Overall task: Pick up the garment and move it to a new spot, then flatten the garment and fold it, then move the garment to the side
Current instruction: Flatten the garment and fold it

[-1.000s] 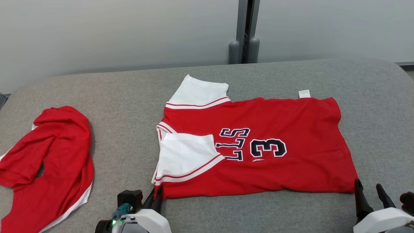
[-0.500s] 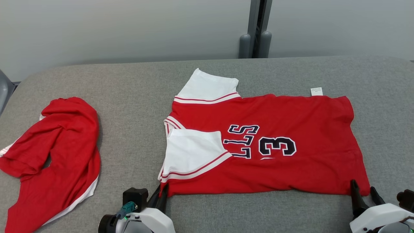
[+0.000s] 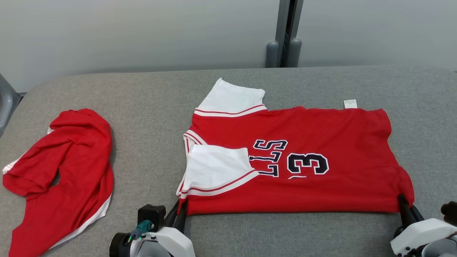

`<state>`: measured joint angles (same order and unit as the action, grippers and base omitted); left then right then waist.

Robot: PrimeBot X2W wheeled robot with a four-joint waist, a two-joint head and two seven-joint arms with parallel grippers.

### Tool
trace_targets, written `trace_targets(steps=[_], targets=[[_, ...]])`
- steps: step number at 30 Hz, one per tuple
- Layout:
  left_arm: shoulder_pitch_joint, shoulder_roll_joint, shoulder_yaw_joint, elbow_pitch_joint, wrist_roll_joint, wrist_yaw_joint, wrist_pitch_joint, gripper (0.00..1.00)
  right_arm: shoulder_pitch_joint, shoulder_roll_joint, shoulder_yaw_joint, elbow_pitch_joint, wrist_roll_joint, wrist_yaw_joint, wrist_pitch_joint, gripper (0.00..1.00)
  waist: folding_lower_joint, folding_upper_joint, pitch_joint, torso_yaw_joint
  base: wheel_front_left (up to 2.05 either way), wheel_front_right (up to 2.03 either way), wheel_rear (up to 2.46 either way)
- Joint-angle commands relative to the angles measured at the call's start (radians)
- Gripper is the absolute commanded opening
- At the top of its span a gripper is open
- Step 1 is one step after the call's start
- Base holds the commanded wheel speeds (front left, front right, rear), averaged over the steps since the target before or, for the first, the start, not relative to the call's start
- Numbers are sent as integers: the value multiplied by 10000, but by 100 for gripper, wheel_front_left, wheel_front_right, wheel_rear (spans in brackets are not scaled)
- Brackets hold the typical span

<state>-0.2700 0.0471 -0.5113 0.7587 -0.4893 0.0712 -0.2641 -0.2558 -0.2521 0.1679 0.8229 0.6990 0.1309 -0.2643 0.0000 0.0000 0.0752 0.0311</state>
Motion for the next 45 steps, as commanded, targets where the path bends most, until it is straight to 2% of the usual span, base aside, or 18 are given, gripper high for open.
trace_targets(steps=[1,8,13,18,21,30,38,45], targets=[[-30,68,68,4,74,12,7,0,102,-135,-4,-19,-85,-3,-10,0,0,0,-64,-14,0,0,0],[247,68,-32,162,55,-236,7,0,294,-279,378,101,34,-3,-10,0,0,0,-400,-45,0,0,0],[358,100,-249,540,55,-523,12,0,382,-548,1074,396,843,-3,103,0,0,0,-600,-87,0,0,0],[444,271,-380,590,-55,-876,295,0,523,-783,1732,100,1808,-3,955,0,0,0,-631,-112,0,0,0],[540,481,-508,410,-61,-1080,641,0,701,-1182,2045,-249,2474,-3,1675,0,0,0,-594,-128,0,0,0],[957,1360,-681,-1309,-299,-1386,1905,0,1146,-2385,2511,-1499,3919,-4,3049,0,0,0,-502,-106,0,0,0],[1744,2120,-1090,-2996,-402,-1470,3444,0,1662,-2986,2949,-2130,4579,-3,4549,0,0,0,-578,-76,0,0,0],[2491,2794,-1139,-4473,-757,-1388,4426,0,2041,-3460,2718,-2656,5065,-3,5015,0,0,0,-594,-43,0,0,0]])
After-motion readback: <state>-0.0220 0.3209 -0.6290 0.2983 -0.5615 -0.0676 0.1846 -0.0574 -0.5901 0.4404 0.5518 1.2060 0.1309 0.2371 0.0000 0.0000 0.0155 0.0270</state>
